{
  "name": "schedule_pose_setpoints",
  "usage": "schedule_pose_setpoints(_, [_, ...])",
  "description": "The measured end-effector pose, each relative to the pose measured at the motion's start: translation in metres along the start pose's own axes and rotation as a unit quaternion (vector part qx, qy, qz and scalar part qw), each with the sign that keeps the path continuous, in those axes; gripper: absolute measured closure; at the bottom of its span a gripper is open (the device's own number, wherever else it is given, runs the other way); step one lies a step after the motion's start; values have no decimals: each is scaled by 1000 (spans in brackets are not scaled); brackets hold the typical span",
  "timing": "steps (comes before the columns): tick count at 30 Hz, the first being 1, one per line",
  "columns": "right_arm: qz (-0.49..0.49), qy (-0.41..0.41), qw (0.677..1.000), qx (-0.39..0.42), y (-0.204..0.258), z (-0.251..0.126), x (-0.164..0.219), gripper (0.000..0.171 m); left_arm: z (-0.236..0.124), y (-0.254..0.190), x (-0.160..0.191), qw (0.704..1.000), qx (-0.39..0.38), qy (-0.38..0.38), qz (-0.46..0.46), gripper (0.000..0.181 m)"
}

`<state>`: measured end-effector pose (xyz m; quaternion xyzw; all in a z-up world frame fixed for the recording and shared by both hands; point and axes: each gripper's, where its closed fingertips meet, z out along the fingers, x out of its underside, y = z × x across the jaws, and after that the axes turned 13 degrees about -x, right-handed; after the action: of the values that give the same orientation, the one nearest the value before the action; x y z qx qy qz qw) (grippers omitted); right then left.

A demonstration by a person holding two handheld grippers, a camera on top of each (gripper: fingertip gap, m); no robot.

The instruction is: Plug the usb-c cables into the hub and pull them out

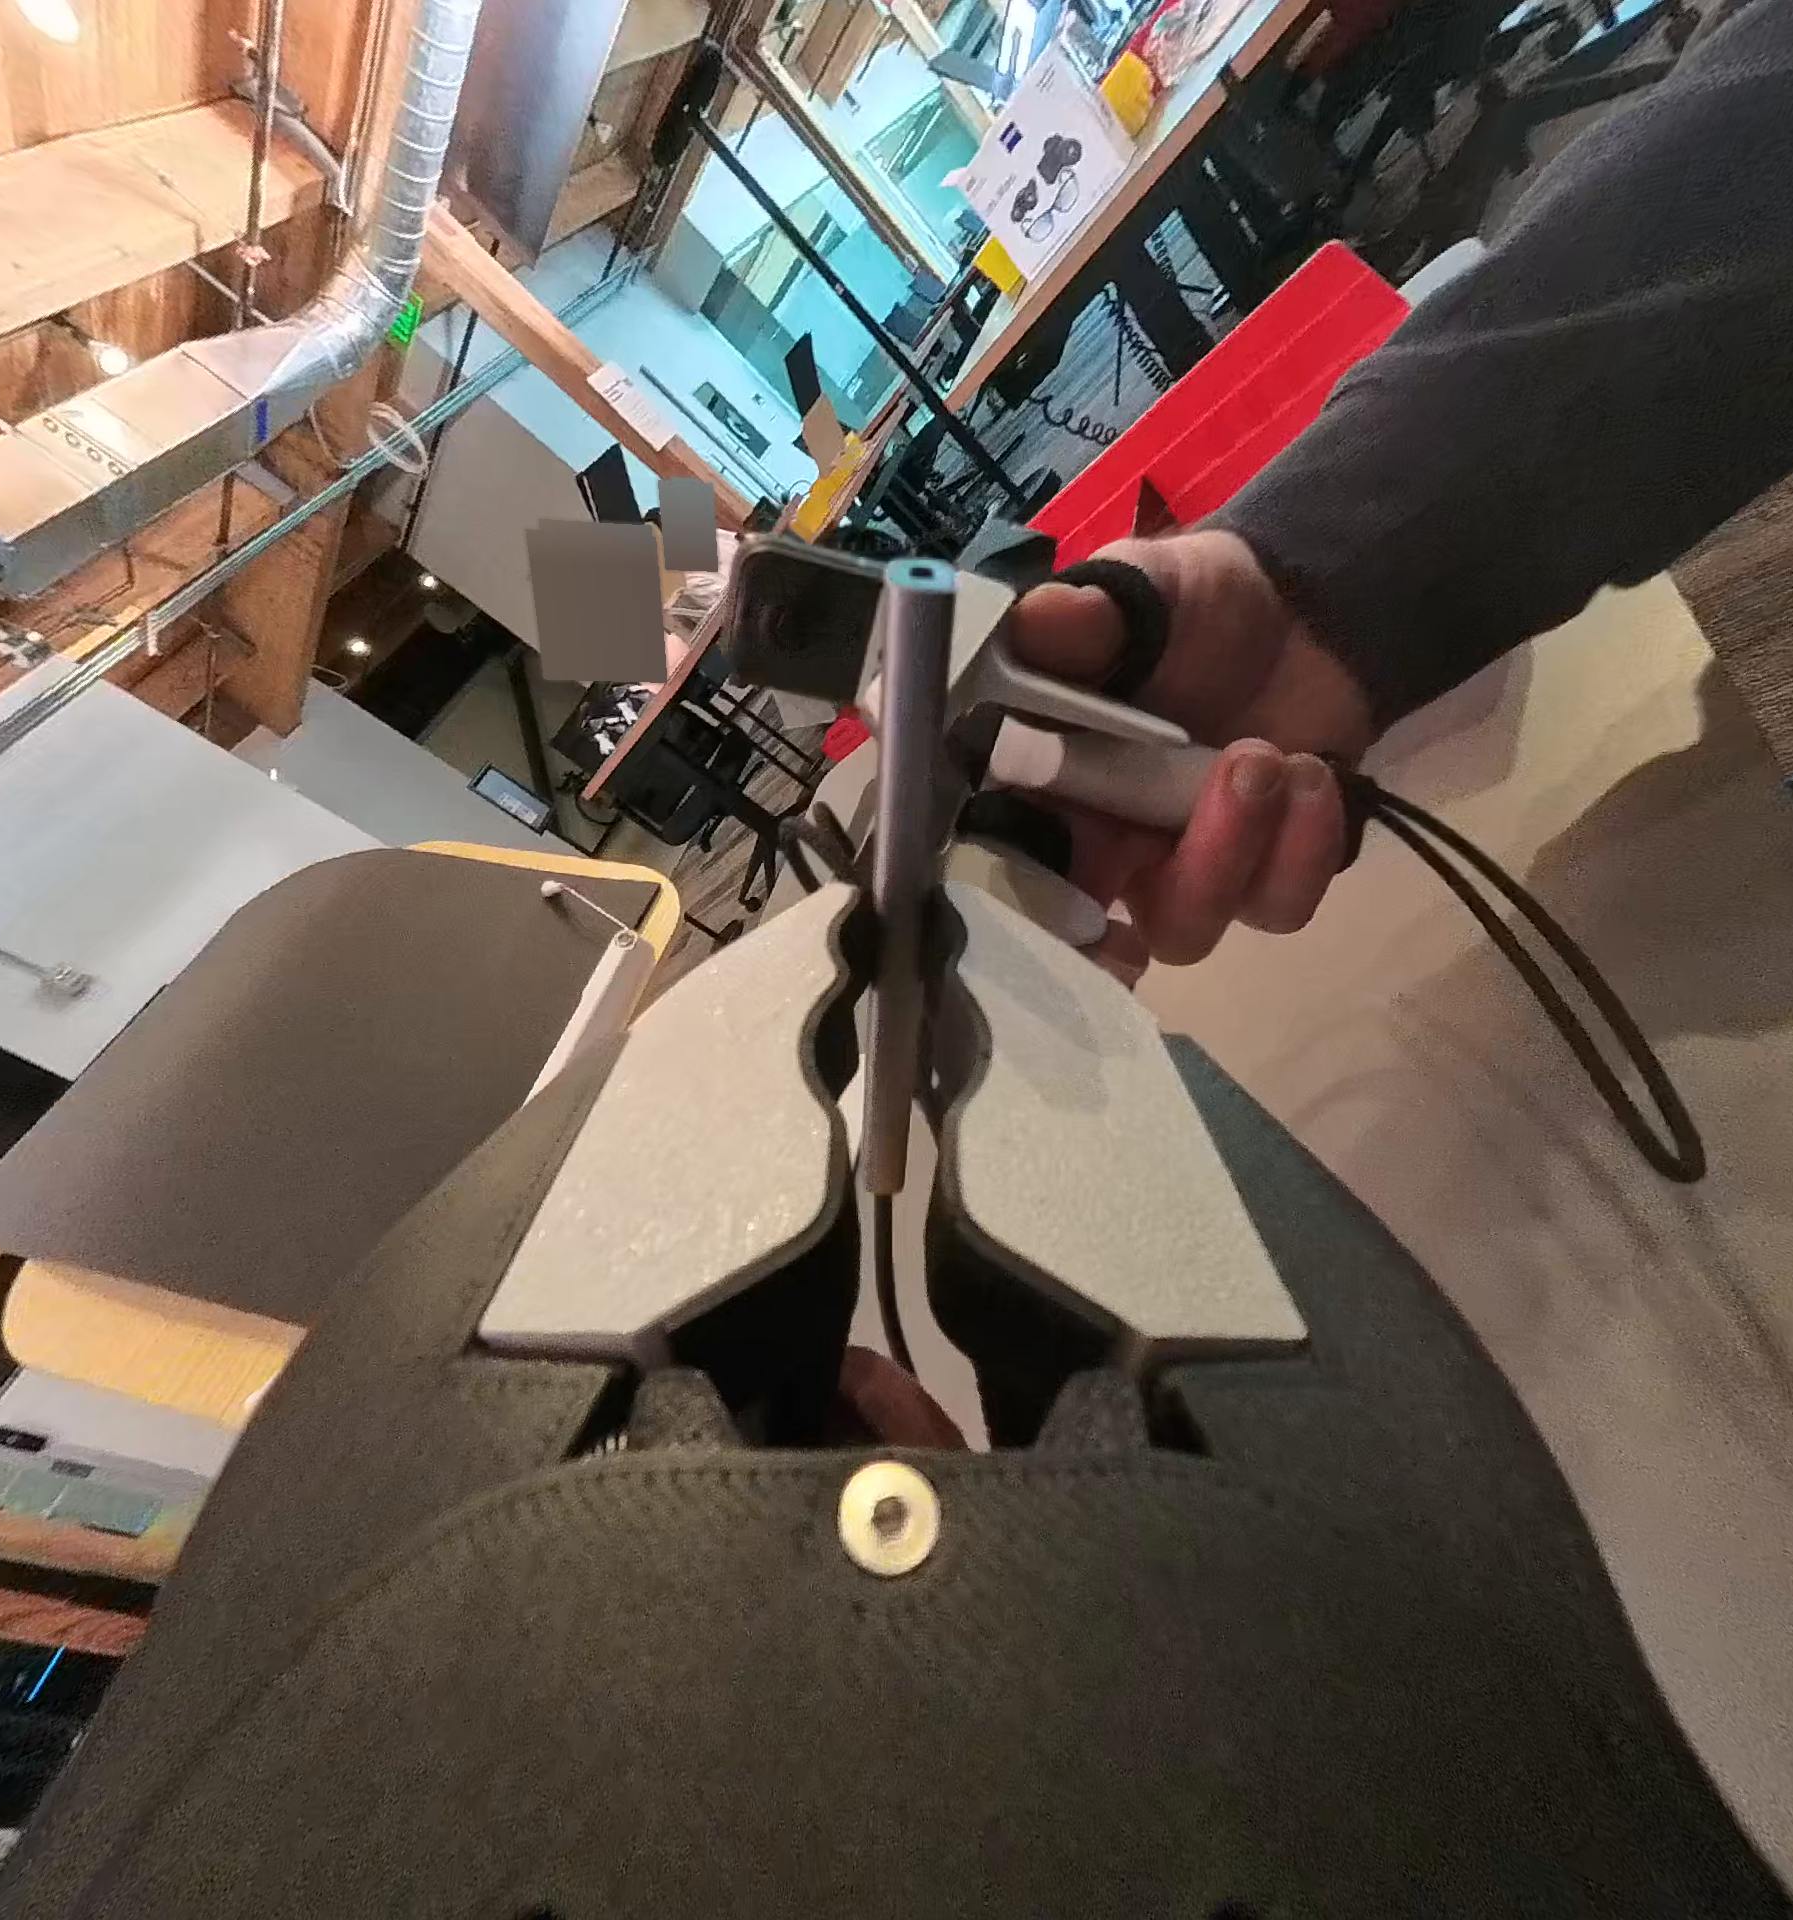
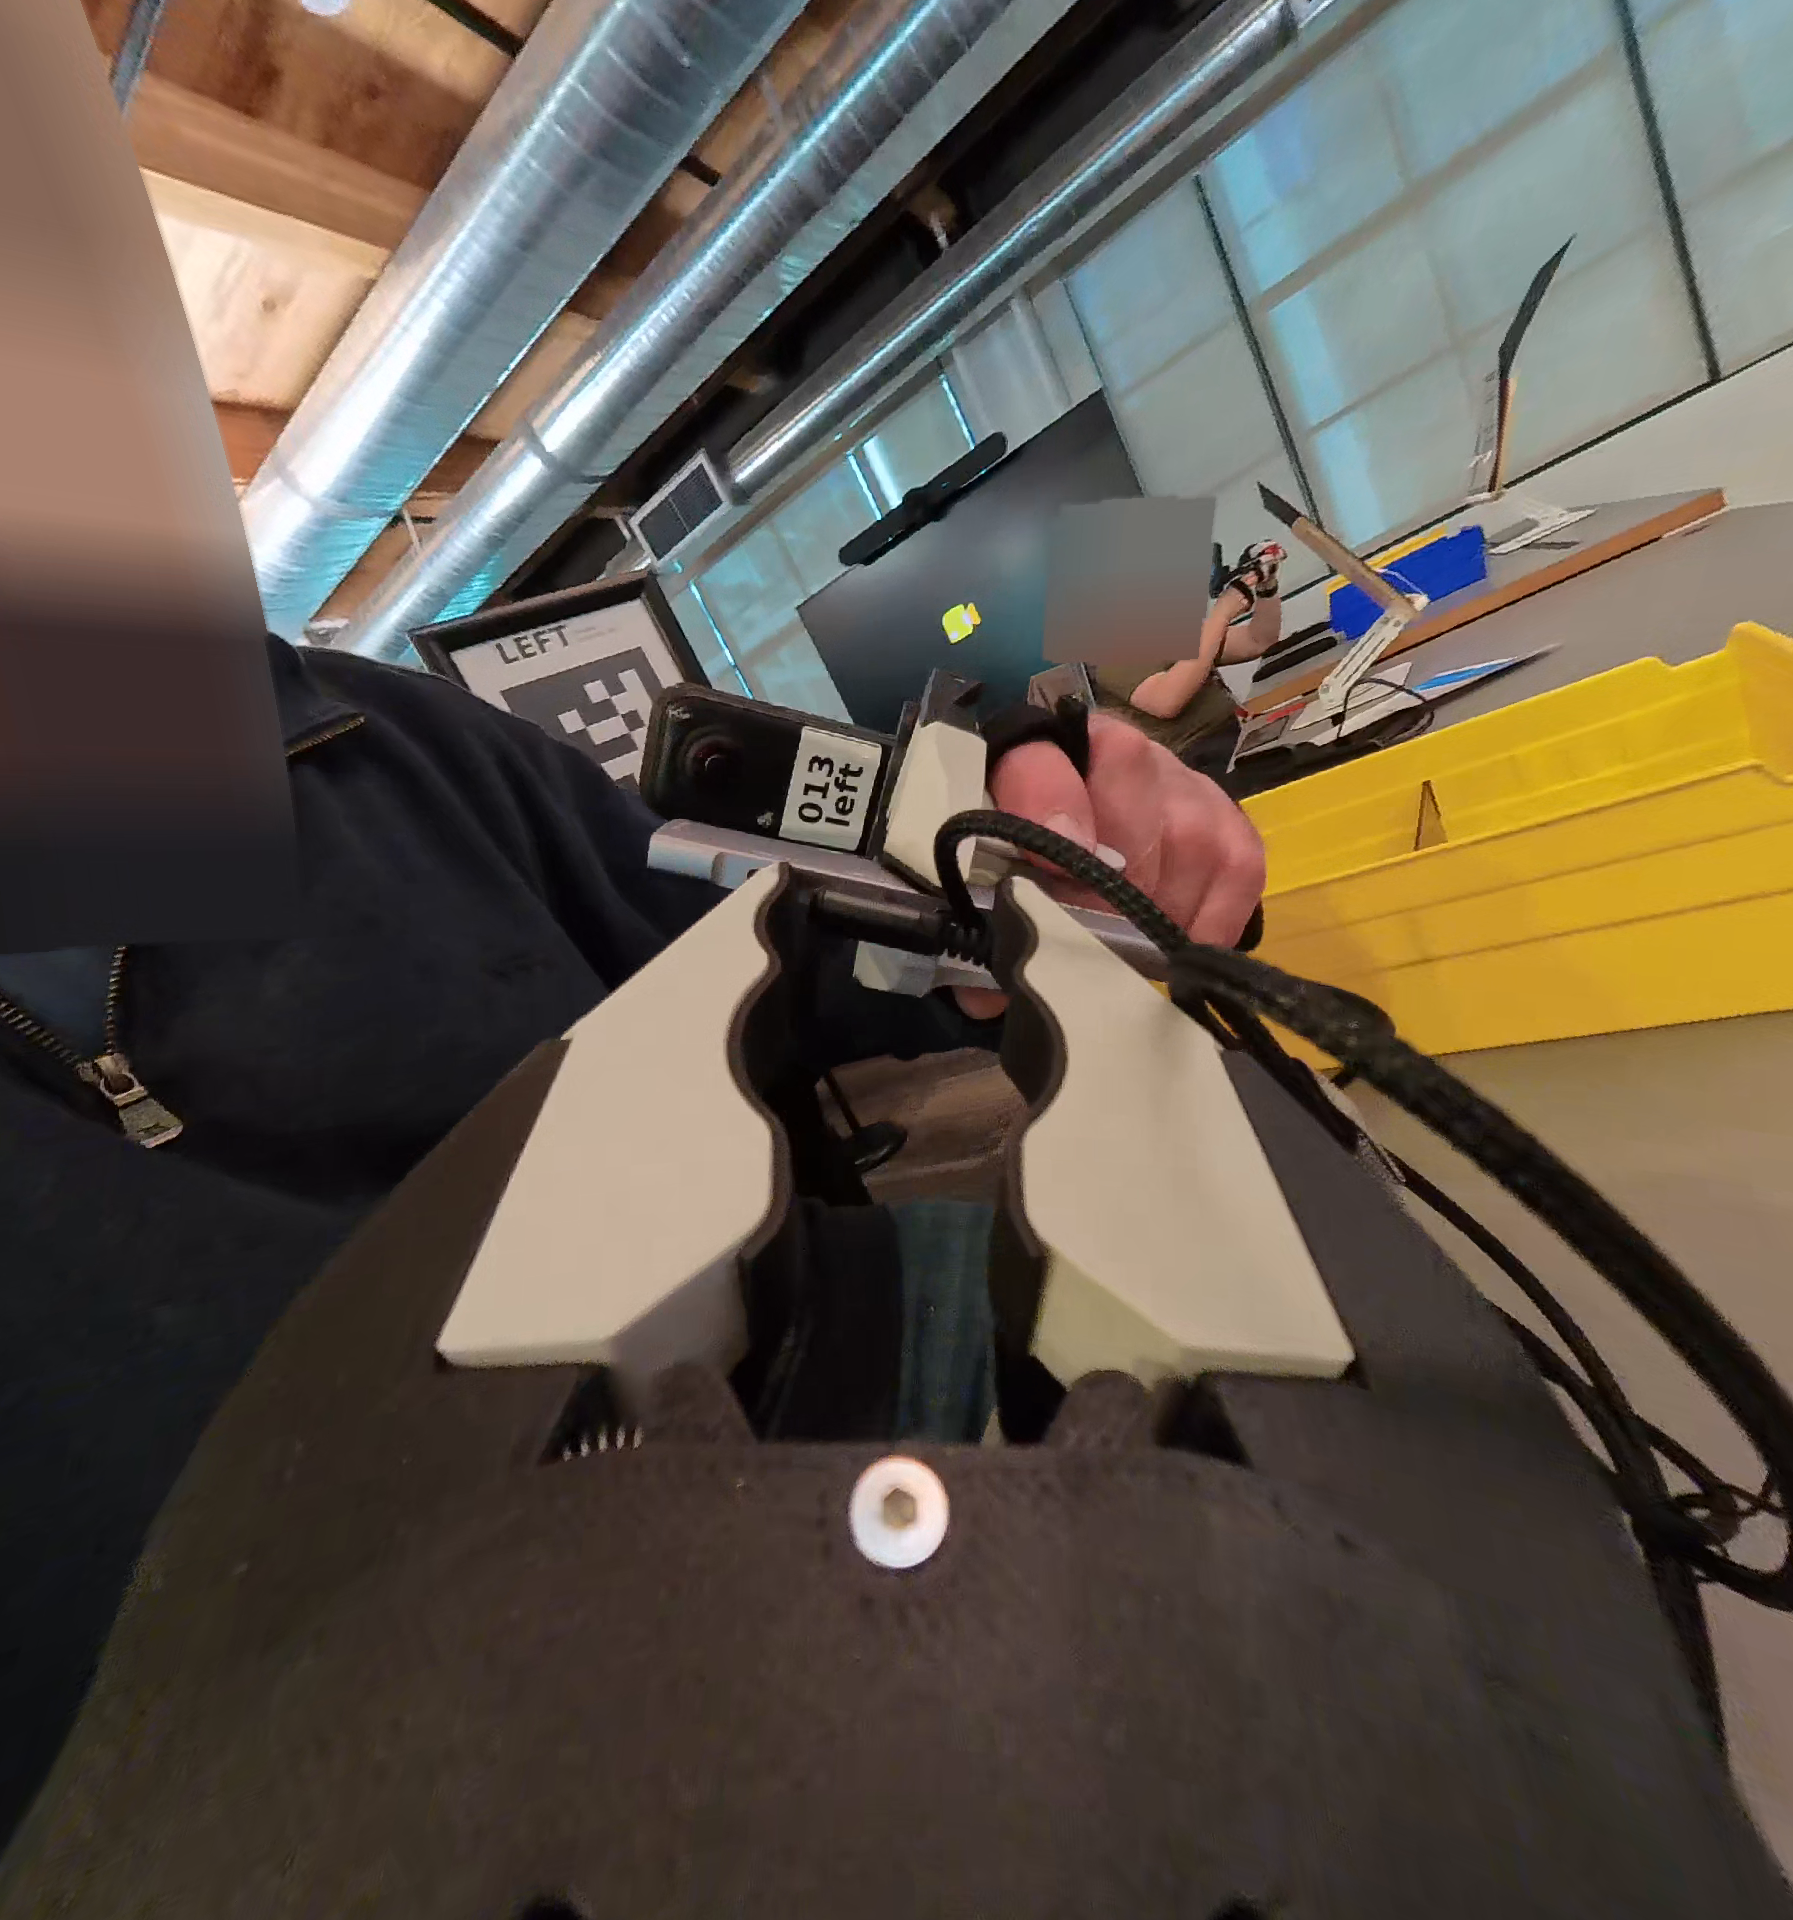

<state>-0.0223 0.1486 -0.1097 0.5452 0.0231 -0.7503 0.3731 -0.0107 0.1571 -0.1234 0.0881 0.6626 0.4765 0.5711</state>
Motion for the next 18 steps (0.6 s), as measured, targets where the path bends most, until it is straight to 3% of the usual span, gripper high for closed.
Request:
schedule_pose_setpoints(7, [-34, 61, 997, 24, -1, -3, 1, 136, 1, 1, 2, 999, 2, 7, 35, 172])
schedule_pose_setpoints(10, [-46, 112, 992, 33, 3, -3, 9, 121, 1, 2, 3, 999, 9, 9, 38, 172])
schedule_pose_setpoints(12, [-60, 136, 988, 51, -1, -5, 9, 137, 1, 0, 3, 998, 16, 8, 52, 172])
schedule_pose_setpoints(18, [-128, 199, 968, 80, -4, -6, 10, 142, 2, 1, -2, 998, 26, 6, 50, 172])
